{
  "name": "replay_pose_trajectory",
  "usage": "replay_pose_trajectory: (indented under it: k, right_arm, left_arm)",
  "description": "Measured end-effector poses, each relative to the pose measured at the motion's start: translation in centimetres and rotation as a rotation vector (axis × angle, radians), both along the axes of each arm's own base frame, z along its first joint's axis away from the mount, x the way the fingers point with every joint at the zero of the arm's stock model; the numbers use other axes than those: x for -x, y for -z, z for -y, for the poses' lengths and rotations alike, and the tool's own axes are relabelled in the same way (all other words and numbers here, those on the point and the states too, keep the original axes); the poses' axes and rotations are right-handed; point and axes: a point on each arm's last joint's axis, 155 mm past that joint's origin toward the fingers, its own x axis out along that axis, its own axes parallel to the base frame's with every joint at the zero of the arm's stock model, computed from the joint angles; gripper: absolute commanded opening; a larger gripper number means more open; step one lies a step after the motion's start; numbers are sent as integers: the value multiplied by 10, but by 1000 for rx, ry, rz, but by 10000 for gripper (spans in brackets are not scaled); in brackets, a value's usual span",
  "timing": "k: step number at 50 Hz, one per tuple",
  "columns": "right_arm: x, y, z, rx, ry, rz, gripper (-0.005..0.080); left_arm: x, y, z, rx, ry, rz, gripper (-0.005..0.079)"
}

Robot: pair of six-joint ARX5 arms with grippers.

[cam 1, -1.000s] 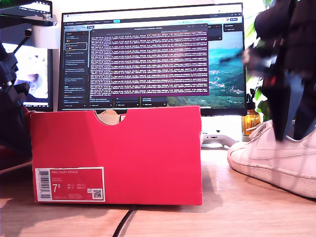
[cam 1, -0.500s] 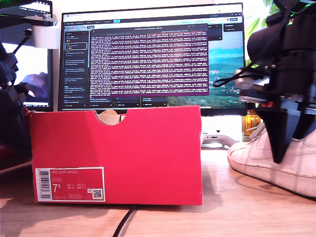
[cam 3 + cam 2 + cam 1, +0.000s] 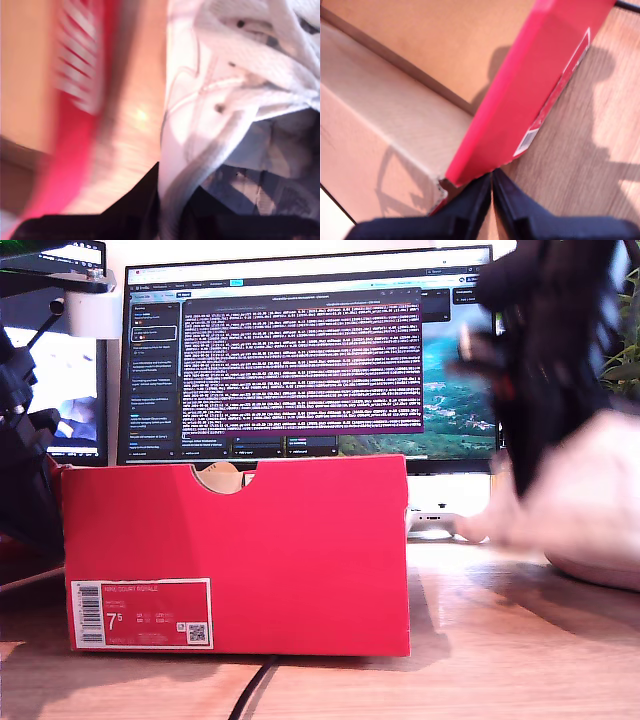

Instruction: Pack the white shoes by picking the first shoe and placing it inside the red shoebox, left side, then picking and rotating the second shoe and placing it in the shoebox

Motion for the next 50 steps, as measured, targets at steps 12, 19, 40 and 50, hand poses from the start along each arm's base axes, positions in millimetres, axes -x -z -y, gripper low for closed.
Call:
replay_pose_trajectory:
  k: [12, 19, 40, 50]
  right_arm:
    - [-29, -71, -53, -237, 85, 158, -13]
    - [-35, -97, -106, -392, 62, 230, -13]
    - [-37, -132, -198, -616, 137, 326, -13]
    - [-49, -65, -224, -544, 159, 240, -13]
  left_arm:
    - [0, 0, 0, 0, 0, 1, -19]
    - [-1, 0, -1, -3, -2, 3, -19]
    - [-5, -2, -8, -34, -26, 28, -19]
    - [-5, -2, -8, -34, -26, 28, -19]
